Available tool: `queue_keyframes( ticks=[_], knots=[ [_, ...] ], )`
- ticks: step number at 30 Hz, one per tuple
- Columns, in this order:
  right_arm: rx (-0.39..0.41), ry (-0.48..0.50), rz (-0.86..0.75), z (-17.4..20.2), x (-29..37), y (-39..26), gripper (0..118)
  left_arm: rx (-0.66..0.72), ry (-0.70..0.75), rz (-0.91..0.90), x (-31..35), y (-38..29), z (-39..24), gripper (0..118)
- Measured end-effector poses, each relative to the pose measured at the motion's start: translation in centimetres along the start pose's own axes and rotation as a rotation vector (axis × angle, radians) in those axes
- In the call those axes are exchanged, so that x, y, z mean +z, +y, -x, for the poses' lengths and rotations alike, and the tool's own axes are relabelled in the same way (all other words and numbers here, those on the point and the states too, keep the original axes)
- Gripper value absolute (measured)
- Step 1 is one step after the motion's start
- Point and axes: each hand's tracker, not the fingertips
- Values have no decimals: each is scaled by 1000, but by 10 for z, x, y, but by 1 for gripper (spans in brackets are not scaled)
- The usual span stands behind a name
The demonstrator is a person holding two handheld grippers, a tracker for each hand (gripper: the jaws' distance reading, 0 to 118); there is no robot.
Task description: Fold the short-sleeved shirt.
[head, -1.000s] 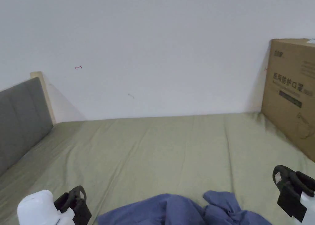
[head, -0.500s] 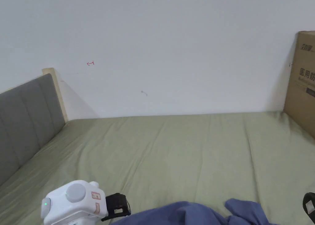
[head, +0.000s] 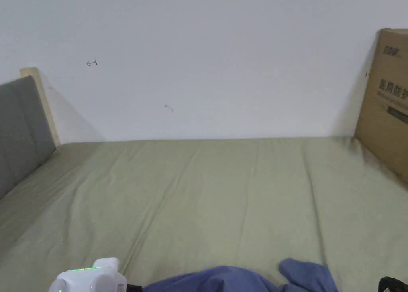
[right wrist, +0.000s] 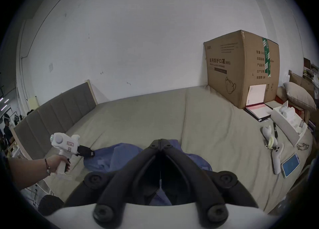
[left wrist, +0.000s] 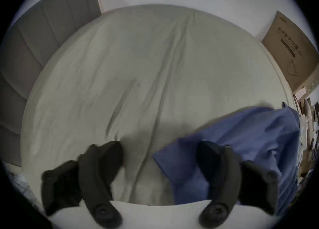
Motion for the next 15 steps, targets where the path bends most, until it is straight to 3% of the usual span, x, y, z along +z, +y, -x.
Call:
queue_keyframes(
  ticks=[2, 3, 6, 9, 10, 13, 14, 15],
  knots=[
    [-12, 0, 4, -5, -4, 1, 0, -81, -14, -67, 19, -9, -4, 36],
    [-26, 5, 7, -9, -7, 1, 0, -118, -16, -74, 25, -7, -3, 0],
    [-66, 33, 32, -19, -20, 5, 0, -121, -157, -86, 44, -23, -8, 0],
    [-136, 253, 74, -37, -44, 19, 0, -97, -204, -243, 93, -34, -7, 0],
    [-146, 279, 138, -42, -58, 27, 0, -97, -228, -288, 107, -40, -6, 0],
    [-171, 260, 308, -55, -107, 45, 5, -121, -230, -364, 149, -49, -5, 1],
    [-173, 228, 390, -58, -128, 48, 34, -121, -233, -350, 153, -51, -5, 1],
    [-151, 188, 485, -60, -151, 48, 77, -121, -246, -346, 159, -48, -5, 0]
  ],
)
